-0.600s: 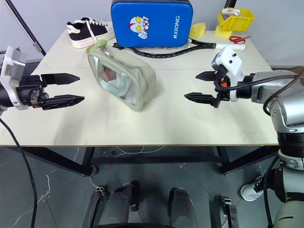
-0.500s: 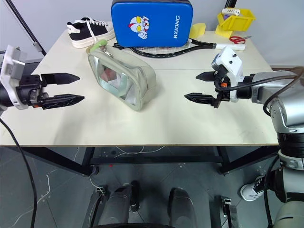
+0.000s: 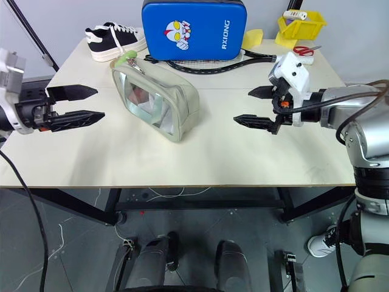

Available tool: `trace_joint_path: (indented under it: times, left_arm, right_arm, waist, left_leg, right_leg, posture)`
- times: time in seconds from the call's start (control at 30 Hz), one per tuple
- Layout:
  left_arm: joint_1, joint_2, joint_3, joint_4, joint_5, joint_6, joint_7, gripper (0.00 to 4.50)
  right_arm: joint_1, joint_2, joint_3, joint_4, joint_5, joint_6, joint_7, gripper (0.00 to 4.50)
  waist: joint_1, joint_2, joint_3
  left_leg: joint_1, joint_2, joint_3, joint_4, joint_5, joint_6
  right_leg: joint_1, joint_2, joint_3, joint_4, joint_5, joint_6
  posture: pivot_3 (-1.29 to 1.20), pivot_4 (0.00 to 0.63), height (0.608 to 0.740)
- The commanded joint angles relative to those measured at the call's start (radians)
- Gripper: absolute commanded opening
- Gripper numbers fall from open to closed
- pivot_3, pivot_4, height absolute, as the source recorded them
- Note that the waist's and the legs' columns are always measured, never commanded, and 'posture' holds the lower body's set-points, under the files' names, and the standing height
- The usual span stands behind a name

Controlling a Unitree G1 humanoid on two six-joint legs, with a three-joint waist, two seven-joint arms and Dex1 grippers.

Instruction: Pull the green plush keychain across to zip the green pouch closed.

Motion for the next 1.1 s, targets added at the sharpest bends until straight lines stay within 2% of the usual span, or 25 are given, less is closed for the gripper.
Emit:
trace_joint_path:
  times: [0.03,0.2,0.33,0.57,0.7,0.73,0.8,0.83,1.03,1.1]
  left_arm:
    - [-0.054,-0.02,0.081,0.019,-0.034,-0.009,0.064,4.45]
    - [-0.05,-0.07,0.135,0.01,-0.053,-0.02,0.142,4.45]
    - [0.006,-0.066,0.155,-0.021,-0.049,-0.03,0.139,4.45]
    - [0.058,-0.058,0.156,-0.038,-0.039,-0.068,0.122,4.45]
    - [0.08,-0.043,0.166,-0.054,-0.044,-0.073,0.111,4.45]
    - [0.086,-0.038,0.171,-0.058,-0.046,-0.072,0.108,4.5]
    - [0.098,-0.028,0.179,-0.067,-0.049,-0.071,0.107,4.5]
    - [0.102,-0.024,0.183,-0.07,-0.051,-0.07,0.106,4.5]
    - [0.121,-0.013,0.198,-0.084,-0.054,-0.066,0.104,4.5]
    - [0.118,-0.012,0.189,-0.079,-0.05,-0.07,0.102,4.5]
  right_arm:
    - [-0.154,0.054,0.049,0.034,-0.016,0.055,-0.024,4.5]
    - [-0.422,0.25,0.193,0.216,-0.072,0.143,-0.046,4.5]
    - [-0.576,0.427,0.269,0.421,-0.148,0.119,-0.073,4.5]
    - [-0.836,0.757,0.276,0.995,-0.292,-0.096,-0.178,4.5]
    - [-0.888,0.862,0.297,1.2,-0.382,-0.21,-0.184,4.5]
    - [-0.893,0.878,0.295,1.233,-0.401,-0.232,-0.189,4.1]
    - [-0.903,0.898,0.28,1.286,-0.426,-0.267,-0.209,3.71]
    - [-0.909,0.901,0.266,1.304,-0.432,-0.279,-0.214,3.28]
    - [-0.948,0.88,0.203,1.326,-0.453,-0.309,-0.188,0.16]
    - [-0.953,0.862,0.199,1.316,-0.466,-0.318,-0.151,0.06]
  waist:
    - [-0.002,0.0,0.0]
    - [-0.009,0.0,0.0]
    - [-0.007,0.0,0.0]
    - [-0.005,-0.001,0.0]
    - [-0.003,-0.003,-0.002]
    - [-0.003,-0.003,-0.002]
    - [-0.003,-0.003,-0.002]
    - [-0.003,-0.003,-0.002]
    - [-0.007,-0.003,-0.002]
    - [-0.008,-0.003,-0.002]
  left_leg:
    - [0.0,0.0,0.001,0.0,0.0,0.0]
    - [-0.001,0.004,0.003,0.0,0.0,0.0]
    - [-0.001,0.009,0.008,-0.001,0.0,0.0]
    - [-0.001,0.012,0.013,-0.001,0.001,-0.002]
    - [-0.001,0.012,0.014,-0.003,0.001,-0.002]
    - [-0.001,0.012,0.015,-0.003,0.001,-0.002]
    - [-0.002,0.013,0.015,-0.004,0.001,-0.002]
    - [-0.002,0.014,0.017,-0.004,0.001,-0.003]
    - [-0.002,0.014,0.018,-0.012,0.004,-0.007]
    - [-0.001,0.014,0.017,-0.015,0.005,-0.008]
  right_leg:
    - [-0.002,0.0,0.001,0.0,0.001,-0.002]
    - [-0.001,0.003,0.002,0.002,0.002,-0.002]
    - [-0.003,0.007,0.004,0.004,0.004,0.001]
    - [-0.007,0.008,0.004,0.005,0.004,0.001]
    - [-0.009,0.008,0.004,0.004,0.004,0.0]
    - [-0.009,0.007,0.004,0.003,0.004,0.0]
    - [-0.01,0.007,0.004,0.003,0.004,0.0]
    - [-0.011,0.007,0.004,0.003,0.005,-0.001]
    - [-0.011,0.007,0.004,0.003,0.005,0.0]
    - [-0.012,0.008,0.004,0.003,0.005,0.0]
  posture:
    - [0.0,0.15,0.723]
    - [0.0,0.15,0.723]
    - [0.0,0.15,0.723]
    - [0.0,0.15,0.723]
    - [0.0,0.15,0.723]
    - [0.0,0.15,0.723]
    - [0.0,0.15,0.723]
    - [0.0,0.15,0.723]
    - [0.0,0.15,0.723]
    - [0.0,0.15,0.723]
